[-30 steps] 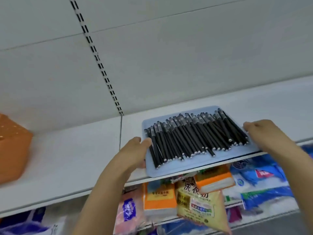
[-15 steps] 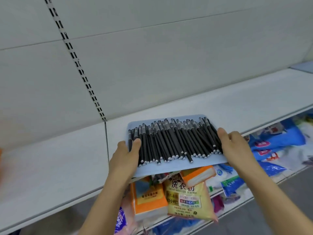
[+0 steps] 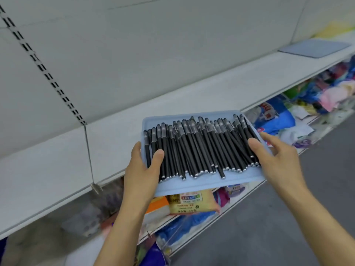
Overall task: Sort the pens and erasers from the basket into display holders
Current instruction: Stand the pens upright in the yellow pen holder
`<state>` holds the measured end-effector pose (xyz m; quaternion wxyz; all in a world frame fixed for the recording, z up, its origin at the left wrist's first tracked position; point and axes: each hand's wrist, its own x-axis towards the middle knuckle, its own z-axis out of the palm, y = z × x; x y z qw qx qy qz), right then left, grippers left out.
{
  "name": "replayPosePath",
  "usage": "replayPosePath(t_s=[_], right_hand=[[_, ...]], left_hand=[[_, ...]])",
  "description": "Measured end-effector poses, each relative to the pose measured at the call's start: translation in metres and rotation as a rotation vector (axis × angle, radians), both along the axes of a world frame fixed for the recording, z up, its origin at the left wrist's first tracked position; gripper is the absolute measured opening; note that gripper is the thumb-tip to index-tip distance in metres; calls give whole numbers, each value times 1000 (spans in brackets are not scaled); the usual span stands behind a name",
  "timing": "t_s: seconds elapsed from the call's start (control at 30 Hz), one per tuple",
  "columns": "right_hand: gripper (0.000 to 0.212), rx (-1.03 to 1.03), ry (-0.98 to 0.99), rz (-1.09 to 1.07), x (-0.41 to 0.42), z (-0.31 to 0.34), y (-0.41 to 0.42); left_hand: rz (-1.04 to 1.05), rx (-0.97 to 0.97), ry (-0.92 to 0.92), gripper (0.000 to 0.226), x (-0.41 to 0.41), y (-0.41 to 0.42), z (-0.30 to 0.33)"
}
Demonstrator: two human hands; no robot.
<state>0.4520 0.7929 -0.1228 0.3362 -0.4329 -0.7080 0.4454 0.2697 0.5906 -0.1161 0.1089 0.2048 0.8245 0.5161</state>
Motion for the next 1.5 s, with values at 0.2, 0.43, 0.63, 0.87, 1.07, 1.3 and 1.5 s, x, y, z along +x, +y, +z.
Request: replayPosePath(t_s=[0.2, 0.43, 0.63, 0.87, 1.07, 1.3, 1.5], right_hand=[[54, -14, 50, -148, 82, -2, 9], [44, -27, 92, -333, 167, -21, 29], [50, -42, 117, -442, 208, -33, 76], [35, -14, 172, -525, 243, -34, 173], [30, 0, 175, -605, 275, -24, 278], [34, 38, 164, -666, 315, -11, 397], [47, 53, 145, -632, 353, -14, 518]], left_hand=[[-115, 66, -4, 64, 56, 38, -6], [-298, 58, 0, 38, 121, 95, -18], [-395, 30, 7, 37, 147, 166, -21], [-488, 35, 12, 46, 172, 290, -23], [-589, 72, -24, 52, 195, 416, -14], [-700, 83, -46, 46, 228, 556, -1], [-658, 84, -47, 45, 265, 667, -8]])
